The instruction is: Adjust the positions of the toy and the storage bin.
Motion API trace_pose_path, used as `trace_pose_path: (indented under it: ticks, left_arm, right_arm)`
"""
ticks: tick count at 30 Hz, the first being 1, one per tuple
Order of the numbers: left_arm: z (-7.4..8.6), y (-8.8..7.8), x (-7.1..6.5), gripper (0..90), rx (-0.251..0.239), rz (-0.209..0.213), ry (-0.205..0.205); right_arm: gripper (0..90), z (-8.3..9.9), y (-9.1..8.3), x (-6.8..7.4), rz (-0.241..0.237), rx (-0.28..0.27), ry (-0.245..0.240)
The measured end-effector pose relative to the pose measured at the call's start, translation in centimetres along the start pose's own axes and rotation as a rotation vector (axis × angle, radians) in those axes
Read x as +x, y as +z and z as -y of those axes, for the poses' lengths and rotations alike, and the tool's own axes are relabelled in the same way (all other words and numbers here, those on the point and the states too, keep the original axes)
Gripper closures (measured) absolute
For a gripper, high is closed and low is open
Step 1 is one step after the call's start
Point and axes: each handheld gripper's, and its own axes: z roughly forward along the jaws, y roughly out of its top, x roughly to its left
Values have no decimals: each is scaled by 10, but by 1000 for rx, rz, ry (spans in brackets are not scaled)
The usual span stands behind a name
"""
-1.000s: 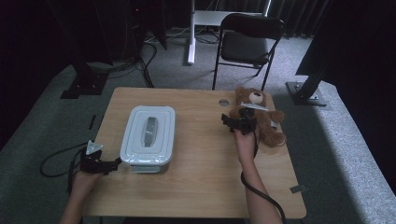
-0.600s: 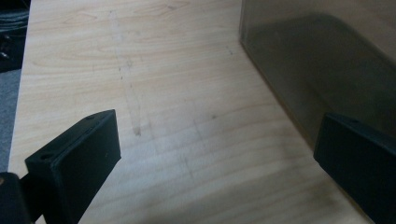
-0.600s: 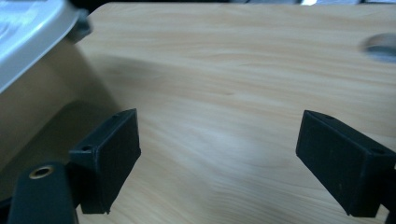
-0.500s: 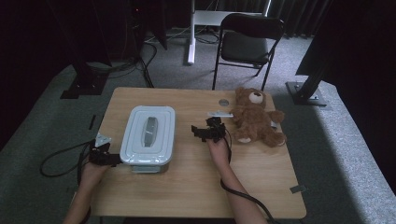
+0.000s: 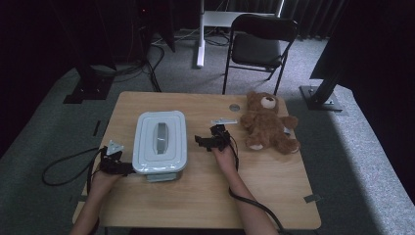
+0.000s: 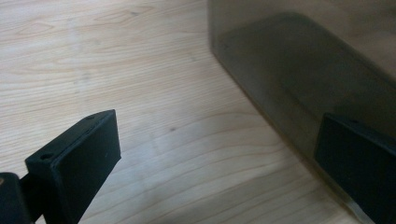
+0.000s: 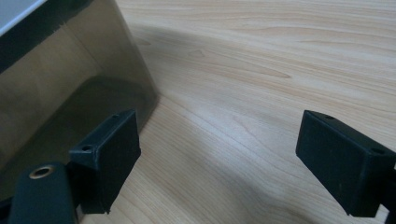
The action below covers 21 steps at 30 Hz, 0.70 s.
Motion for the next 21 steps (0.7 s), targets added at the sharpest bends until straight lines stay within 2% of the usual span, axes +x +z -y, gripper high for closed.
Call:
trace_pose_path:
  ticks: [4,13,18,21]
  left_arm:
    - [-4,4,-8,13,4,15,9]
    - [-14,15,-27,13,8,67,47]
    - [-16,20,-28,13,2,55,39]
    - [-19,21,-23,13,-8,40,11]
  right_arm:
    - [130,-1,3,-4,-11,9,9]
    - [130,-1,12,-6,-55,34,-14]
    - [130,-2,15,-6,-70,42,-31]
    - [130,-5,17,-7,-73,44,-31]
